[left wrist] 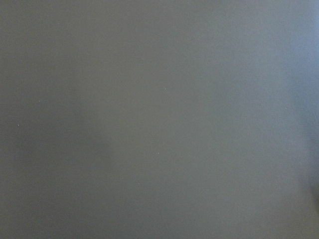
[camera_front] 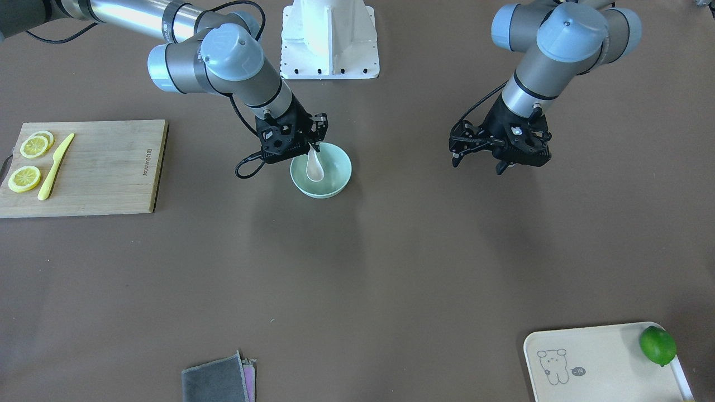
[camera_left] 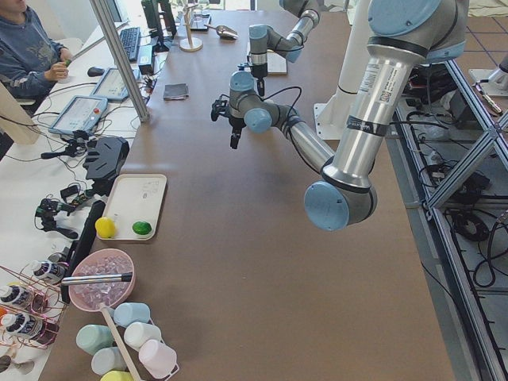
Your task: Place spoon in bowl
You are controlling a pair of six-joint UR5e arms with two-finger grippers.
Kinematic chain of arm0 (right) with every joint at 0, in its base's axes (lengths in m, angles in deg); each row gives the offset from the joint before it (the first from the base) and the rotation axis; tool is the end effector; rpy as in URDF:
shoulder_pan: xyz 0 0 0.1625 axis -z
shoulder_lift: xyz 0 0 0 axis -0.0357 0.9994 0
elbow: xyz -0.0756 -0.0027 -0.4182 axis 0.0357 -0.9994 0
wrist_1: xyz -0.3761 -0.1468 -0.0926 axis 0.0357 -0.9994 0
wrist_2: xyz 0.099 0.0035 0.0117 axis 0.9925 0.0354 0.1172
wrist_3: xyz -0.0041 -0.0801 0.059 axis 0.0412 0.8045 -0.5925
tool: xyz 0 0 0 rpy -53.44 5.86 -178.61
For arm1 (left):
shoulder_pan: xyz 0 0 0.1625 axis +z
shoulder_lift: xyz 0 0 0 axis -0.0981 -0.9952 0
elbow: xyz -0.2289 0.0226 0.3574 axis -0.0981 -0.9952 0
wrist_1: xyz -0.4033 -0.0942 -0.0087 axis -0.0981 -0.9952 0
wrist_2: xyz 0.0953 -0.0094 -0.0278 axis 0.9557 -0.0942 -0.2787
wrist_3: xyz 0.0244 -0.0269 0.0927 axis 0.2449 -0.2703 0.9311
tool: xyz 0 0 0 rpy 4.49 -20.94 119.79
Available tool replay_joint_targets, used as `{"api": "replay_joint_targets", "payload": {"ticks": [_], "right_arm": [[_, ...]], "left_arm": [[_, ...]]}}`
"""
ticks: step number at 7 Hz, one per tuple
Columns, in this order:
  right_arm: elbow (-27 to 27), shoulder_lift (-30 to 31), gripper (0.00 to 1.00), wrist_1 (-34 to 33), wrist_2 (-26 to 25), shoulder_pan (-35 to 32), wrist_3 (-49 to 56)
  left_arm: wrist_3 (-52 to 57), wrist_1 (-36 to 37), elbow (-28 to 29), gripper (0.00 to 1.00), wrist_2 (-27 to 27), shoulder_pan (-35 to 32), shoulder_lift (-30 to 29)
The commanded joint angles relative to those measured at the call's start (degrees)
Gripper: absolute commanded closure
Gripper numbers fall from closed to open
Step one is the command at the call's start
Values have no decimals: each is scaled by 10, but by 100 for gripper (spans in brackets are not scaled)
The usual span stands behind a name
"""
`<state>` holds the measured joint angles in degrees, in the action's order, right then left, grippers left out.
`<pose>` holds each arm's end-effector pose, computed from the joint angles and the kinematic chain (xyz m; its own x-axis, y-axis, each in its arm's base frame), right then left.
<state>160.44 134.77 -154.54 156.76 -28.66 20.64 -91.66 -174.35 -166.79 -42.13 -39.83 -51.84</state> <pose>-0.5361 -0.4153 0.2235 0.4531 -0.1032 0.8855 0.0985 0.9930 0.0654 0.3468 -0.4759 0.3082 0.5954 0.1462 -0.7901 0.0322 0.9782 0.2053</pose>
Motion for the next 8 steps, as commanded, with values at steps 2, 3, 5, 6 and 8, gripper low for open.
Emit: {"api": "replay_joint_targets", "payload": {"ticks": [2, 3, 5, 6, 8], "right_arm": [[-2, 3, 0, -1, 9, -32, 2], [-2, 18, 0, -1, 45, -69, 14], [18, 111, 0, 0, 111, -178, 122], [24, 176, 0, 0, 123, -234, 218], [22, 296, 0, -22, 134, -364, 443]], "left_arm": [[4, 0, -2, 3, -9, -16, 8], [16, 0, -4, 3, -33, -37, 21], [159, 0, -13, 3, -79, -113, 98], [235, 0, -11, 3, -94, -157, 138], [412, 5, 10, 3, -132, -264, 211]]}}
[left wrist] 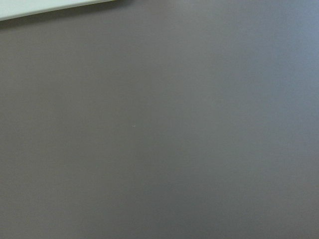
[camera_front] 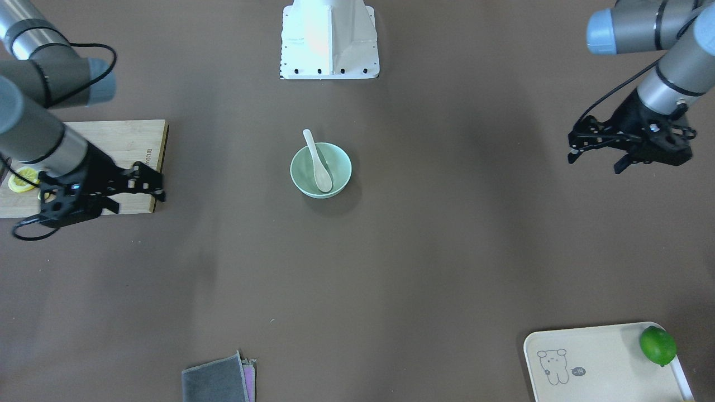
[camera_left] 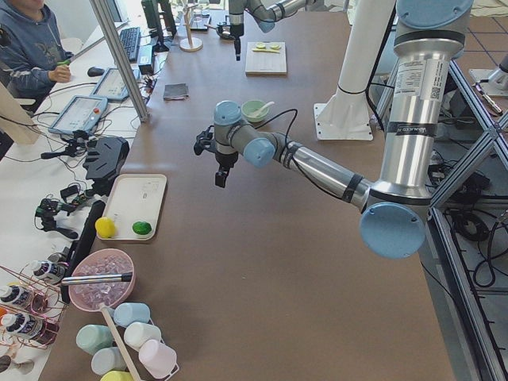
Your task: Place spoon in bowl
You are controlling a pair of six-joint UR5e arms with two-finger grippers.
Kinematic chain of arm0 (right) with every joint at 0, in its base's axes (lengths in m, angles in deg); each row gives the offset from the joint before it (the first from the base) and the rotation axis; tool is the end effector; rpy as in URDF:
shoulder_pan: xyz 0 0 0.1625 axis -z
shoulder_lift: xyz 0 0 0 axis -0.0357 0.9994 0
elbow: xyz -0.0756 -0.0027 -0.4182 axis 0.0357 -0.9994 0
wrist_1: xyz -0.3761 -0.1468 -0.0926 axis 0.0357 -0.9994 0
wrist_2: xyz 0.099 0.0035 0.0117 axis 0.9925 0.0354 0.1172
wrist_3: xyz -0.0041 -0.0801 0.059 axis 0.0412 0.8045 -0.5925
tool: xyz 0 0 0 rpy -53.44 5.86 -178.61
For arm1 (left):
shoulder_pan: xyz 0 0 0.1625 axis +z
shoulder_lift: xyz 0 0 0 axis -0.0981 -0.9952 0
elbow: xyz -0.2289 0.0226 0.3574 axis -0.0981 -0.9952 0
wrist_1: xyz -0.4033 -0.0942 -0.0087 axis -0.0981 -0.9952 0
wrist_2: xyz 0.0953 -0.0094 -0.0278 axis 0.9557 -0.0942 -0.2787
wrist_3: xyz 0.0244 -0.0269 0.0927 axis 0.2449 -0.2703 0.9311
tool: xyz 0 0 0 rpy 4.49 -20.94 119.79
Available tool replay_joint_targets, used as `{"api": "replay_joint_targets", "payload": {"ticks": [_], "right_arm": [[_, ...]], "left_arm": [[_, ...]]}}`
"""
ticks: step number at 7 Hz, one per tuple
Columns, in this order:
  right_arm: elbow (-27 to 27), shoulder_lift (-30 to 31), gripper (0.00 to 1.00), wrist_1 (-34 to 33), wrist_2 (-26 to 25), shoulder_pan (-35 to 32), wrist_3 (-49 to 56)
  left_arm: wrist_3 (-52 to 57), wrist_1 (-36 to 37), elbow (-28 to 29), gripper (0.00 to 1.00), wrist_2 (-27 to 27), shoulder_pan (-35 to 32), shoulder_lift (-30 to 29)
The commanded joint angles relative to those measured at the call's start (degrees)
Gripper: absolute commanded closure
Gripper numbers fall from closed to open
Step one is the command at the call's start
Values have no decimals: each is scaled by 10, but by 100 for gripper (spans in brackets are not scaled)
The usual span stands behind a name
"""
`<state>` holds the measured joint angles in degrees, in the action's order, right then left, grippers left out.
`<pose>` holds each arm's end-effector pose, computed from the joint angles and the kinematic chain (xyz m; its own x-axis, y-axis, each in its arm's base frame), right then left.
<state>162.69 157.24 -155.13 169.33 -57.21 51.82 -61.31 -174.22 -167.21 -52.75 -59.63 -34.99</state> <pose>-0.2432 -0.5376 0.4473 0.5833 -0.1660 0.7951 0.0703 0.9855 0.1542 0.1483 -0.4919 0.4589 0.6621 0.2825 -0.6942 -0.1016 0.9515 0.2904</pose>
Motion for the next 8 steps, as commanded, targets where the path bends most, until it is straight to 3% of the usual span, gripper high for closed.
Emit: {"api": "replay_joint_targets", "payload": {"ticks": [1, 2, 3, 5, 8], "right_arm": [[-6, 125, 0, -61, 7, -157, 290], [-9, 148, 0, -117, 1, -223, 410], [-9, 151, 0, -165, -2, -272, 430], [-23, 172, 0, -170, -2, -345, 479], [-24, 194, 0, -164, -2, -354, 512]], "left_arm": [[186, 3, 53, 3, -58, -115, 62], [221, 0, 68, 3, -63, -144, 85], [229, 2, 70, 3, -60, -159, 113], [222, 3, 68, 3, -62, -173, 128], [220, 14, 63, 2, -62, -194, 124]]}}
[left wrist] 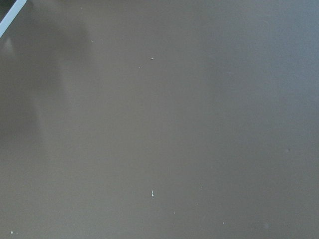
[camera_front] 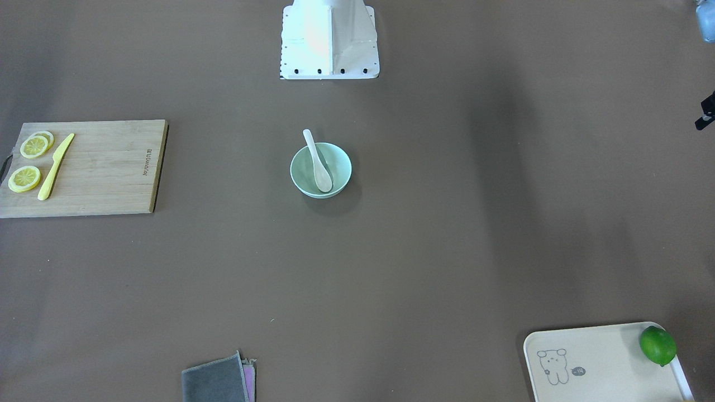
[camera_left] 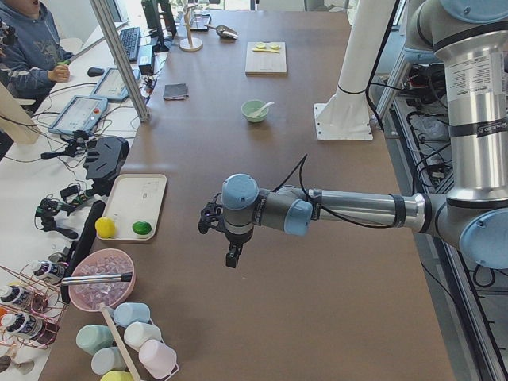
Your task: Place spoon in bowl
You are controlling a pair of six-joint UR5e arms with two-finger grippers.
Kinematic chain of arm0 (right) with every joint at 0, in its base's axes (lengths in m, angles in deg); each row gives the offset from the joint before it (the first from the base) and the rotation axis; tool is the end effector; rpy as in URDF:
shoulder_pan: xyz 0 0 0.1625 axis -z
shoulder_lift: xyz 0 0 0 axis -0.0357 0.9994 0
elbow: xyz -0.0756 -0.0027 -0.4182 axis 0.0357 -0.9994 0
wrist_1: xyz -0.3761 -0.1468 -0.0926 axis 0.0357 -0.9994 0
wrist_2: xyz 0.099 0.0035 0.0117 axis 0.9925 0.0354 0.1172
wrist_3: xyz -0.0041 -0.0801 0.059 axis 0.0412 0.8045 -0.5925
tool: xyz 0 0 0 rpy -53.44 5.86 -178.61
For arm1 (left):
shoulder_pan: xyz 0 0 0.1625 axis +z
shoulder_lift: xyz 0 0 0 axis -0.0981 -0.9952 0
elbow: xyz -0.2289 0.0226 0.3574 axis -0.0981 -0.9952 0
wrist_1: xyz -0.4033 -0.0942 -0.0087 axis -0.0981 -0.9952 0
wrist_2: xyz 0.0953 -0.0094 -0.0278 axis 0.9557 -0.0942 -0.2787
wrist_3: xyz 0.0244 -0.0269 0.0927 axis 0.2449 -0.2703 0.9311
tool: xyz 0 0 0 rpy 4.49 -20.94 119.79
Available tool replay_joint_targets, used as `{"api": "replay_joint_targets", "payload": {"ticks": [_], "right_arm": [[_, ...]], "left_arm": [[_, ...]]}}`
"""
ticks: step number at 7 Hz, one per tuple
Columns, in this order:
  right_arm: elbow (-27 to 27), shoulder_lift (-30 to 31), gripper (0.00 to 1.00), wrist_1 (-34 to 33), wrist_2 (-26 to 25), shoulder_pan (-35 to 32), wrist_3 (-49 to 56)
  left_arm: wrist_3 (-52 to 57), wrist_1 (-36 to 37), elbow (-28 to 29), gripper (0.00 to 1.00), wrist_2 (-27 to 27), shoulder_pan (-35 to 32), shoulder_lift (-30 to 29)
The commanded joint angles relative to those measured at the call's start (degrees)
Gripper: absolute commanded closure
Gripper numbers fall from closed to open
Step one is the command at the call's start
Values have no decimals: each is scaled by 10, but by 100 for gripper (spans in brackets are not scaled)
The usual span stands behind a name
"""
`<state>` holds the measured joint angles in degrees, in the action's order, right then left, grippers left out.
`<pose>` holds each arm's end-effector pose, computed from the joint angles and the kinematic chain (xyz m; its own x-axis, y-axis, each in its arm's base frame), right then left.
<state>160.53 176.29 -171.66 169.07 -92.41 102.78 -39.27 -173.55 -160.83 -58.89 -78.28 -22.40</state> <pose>0.1003 -0.4359 0.6738 0.7324 -0.1753 0.6579 0.1006 0.9835 0.1501 -0.0174 -0.4329 0.6137 0.6916 0.2155 -0.6893 -0.0914 0.9729 0.2124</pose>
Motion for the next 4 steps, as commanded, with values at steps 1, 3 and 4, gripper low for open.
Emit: {"api": "replay_joint_targets", "payload": {"ticks": [1, 3, 4], "right_arm": [[-14, 1, 0, 1, 1, -2, 2], [-22, -5, 0, 2, 2, -1, 1], [-23, -6, 0, 3, 2, 1, 1]], "left_arm": [[-1, 44, -6, 2, -31, -21, -13], [3, 67, -3, 2, -32, -27, -24], [5, 64, -6, 2, -33, -31, -17]]}}
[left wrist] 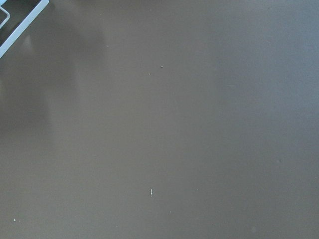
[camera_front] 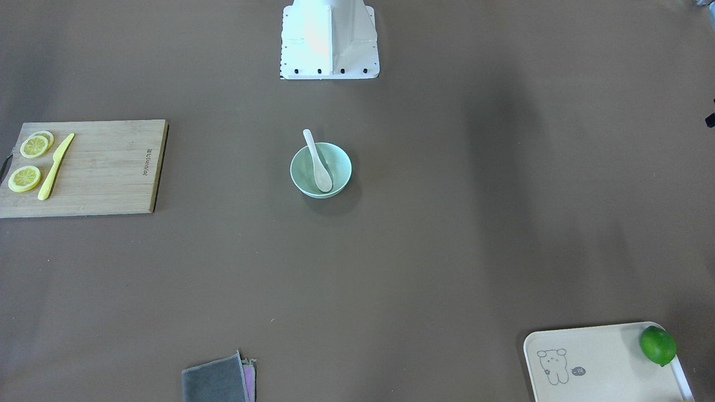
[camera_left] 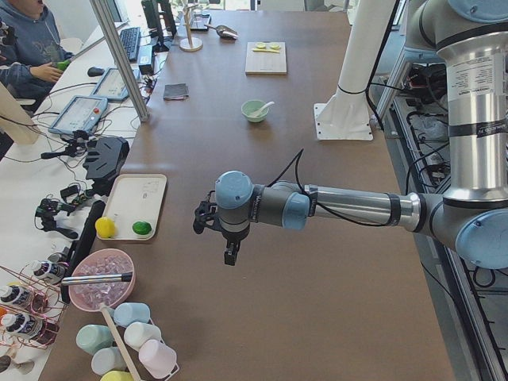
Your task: Place spoon in bowl
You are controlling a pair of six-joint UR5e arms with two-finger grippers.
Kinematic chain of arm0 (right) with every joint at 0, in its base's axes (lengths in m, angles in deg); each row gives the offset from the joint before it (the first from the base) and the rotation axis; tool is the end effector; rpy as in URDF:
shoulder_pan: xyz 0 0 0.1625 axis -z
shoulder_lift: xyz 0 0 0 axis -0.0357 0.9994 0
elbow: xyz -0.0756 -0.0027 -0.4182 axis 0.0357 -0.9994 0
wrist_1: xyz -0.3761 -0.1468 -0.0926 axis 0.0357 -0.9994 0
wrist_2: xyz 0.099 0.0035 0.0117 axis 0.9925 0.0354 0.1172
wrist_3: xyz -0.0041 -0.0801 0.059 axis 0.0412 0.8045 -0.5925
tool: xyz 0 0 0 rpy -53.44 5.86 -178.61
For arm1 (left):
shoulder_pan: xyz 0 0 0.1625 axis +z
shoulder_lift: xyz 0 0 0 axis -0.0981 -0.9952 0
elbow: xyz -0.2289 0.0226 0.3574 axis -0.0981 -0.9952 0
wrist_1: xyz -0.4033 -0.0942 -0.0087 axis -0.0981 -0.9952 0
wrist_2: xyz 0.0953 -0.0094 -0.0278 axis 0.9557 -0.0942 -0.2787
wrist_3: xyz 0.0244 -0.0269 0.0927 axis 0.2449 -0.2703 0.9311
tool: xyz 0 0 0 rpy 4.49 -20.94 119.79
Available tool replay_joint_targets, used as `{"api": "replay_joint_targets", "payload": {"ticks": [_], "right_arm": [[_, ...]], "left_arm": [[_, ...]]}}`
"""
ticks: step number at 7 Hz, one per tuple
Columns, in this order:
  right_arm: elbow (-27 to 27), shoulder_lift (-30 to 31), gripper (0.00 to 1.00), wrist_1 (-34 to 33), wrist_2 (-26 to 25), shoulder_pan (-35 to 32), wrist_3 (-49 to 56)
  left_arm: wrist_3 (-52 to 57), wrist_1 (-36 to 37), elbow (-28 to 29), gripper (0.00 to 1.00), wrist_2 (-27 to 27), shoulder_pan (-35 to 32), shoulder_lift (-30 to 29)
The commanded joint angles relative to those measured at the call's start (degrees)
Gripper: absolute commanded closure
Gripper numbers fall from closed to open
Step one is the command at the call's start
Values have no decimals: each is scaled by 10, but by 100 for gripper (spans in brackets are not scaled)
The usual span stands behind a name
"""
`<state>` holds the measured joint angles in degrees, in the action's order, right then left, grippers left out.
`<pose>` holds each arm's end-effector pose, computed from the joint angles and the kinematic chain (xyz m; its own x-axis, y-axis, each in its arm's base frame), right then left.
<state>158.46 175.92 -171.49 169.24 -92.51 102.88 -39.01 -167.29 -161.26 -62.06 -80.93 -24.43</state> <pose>0.1008 -0.4358 0.6881 0.7292 -0.1583 0.6658 0.0994 0.9871 0.1258 -0.0330 -0.4413 0.6028 0.6631 0.1455 -0.7342 -0.0507 0.9874 0.1499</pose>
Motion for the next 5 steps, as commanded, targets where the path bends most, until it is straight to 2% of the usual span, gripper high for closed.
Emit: {"api": "replay_joint_targets", "payload": {"ticks": [1, 5], "right_arm": [[-5, -5, 0, 0, 3, 2, -3], [-7, -6, 0, 1, 5, 1, -2]], "left_arm": [[3, 1, -3, 2, -1, -5, 5], [4, 1, -19, 3, -1, -7, 6]]}}
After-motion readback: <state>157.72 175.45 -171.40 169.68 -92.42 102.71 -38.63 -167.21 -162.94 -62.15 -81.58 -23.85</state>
